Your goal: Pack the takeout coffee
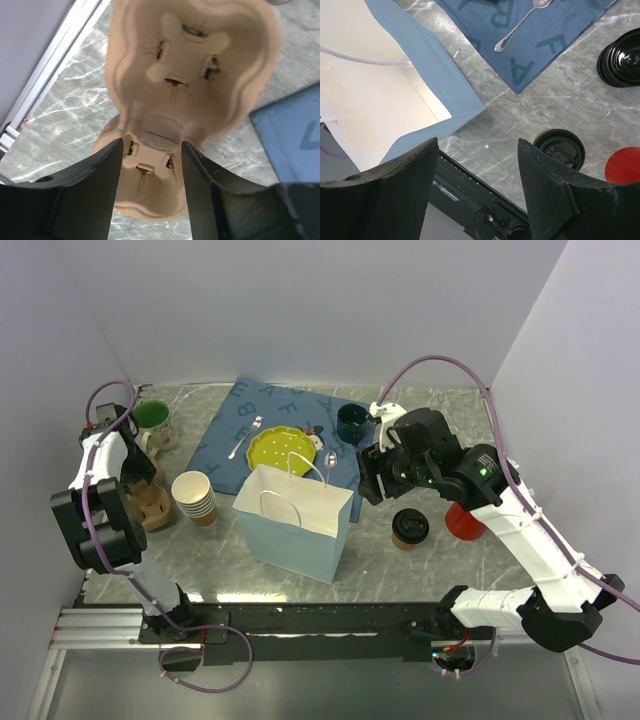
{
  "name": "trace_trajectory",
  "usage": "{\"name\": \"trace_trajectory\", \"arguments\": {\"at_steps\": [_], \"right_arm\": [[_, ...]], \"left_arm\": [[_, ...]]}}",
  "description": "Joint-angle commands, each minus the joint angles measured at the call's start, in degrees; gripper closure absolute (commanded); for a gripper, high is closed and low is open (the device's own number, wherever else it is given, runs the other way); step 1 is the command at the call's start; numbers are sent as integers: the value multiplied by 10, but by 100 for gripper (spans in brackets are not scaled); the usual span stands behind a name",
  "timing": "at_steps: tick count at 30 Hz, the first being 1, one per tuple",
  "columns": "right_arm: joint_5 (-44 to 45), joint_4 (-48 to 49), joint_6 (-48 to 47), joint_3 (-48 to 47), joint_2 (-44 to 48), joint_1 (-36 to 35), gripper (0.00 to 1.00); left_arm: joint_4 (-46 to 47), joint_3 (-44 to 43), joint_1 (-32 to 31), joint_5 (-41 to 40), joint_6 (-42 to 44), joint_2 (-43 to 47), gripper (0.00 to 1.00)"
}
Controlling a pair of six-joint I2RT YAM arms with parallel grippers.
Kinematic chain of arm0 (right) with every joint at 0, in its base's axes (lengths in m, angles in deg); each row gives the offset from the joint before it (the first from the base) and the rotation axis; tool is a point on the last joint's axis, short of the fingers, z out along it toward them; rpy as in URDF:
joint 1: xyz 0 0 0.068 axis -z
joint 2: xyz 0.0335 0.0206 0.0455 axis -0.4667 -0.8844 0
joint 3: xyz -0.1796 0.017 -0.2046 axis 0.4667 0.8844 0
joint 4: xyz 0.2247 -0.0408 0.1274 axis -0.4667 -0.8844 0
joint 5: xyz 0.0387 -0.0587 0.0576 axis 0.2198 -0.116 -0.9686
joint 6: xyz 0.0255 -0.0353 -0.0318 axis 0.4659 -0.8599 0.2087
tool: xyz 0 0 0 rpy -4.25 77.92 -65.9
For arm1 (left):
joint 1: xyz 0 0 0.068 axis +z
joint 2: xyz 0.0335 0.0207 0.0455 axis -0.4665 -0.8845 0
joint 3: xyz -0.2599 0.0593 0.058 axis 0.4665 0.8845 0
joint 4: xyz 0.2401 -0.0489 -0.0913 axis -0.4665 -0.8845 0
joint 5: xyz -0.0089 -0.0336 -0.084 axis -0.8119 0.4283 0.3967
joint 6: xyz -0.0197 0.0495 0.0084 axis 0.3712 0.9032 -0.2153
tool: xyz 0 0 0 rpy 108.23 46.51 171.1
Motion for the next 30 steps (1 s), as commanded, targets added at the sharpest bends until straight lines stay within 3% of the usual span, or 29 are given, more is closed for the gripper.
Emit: {"name": "trace_trajectory", "arguments": {"at_steps": [1, 17, 21, 24, 30], "right_arm": [[0, 21, 0, -1, 11, 2, 28], [12, 22, -5, -4, 1, 3, 28], [12, 22, -6, -3, 1, 3, 28], [12, 22, -4, -3, 1, 2, 28], [11, 23, -5, -4, -2, 3, 28]], "left_arm": [[17, -29, -1, 40, 32, 8, 45], [10, -33, -1, 15, 38, -25, 48], [9, -36, 0, 15, 37, -25, 58], [2, -43, -1, 1, 33, -26, 72], [-52, -83, -9, -4, 1, -13, 80]]}}
